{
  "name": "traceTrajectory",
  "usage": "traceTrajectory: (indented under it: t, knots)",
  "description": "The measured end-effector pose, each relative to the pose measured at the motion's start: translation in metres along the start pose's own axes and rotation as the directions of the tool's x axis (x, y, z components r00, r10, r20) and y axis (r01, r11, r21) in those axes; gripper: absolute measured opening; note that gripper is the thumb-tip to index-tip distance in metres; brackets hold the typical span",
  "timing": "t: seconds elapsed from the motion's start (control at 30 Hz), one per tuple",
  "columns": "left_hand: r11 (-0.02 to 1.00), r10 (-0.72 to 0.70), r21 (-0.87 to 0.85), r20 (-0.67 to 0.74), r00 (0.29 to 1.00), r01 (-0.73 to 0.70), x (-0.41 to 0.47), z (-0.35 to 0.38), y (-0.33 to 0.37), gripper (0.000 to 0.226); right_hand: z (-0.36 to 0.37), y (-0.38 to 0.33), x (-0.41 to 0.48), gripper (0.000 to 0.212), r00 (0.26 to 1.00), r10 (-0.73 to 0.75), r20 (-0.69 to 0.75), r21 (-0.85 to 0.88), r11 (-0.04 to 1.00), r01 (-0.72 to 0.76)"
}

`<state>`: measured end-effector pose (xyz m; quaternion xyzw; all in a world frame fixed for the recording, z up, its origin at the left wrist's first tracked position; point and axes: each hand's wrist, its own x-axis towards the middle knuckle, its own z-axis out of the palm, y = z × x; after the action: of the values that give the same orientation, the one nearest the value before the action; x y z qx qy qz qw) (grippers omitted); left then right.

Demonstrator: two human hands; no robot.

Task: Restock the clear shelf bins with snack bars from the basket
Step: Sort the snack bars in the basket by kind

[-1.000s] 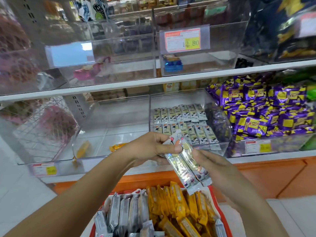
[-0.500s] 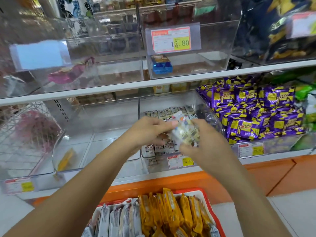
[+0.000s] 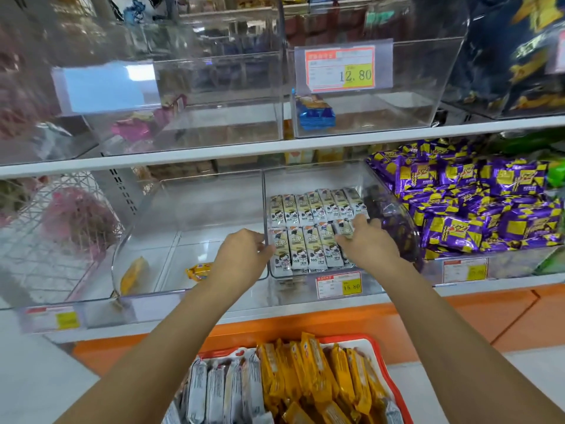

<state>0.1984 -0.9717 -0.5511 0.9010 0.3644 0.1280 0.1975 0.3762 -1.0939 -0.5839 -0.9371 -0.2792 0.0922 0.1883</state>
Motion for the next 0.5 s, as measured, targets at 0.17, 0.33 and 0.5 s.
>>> traceTrajectory:
  t: [0.17, 0.33, 0.5]
  knots:
    - [0.995, 0.029, -0.098, 0.088, 0.996, -0.02, -0.007, -0.007, -0.007, 0.036, 0.0, -0.003, -0.014, 0.048, 0.996, -0.064, 0.058, -0.034, 0.997, 0.066]
    - [0.942, 0.053, -0.336, 0.089, 0.995, -0.02, -0.035, -0.028, -0.032, 0.026, -0.023, -0.025, -0.046, 0.017, 0.975, -0.177, -0.131, 0.057, 0.981, 0.186]
    - [0.958, 0.024, -0.286, 0.131, 0.991, 0.014, -0.074, -0.045, -0.07, 0.033, -0.029, -0.054, -0.11, 0.014, 0.932, -0.358, 0.05, 0.108, 0.93, 0.351]
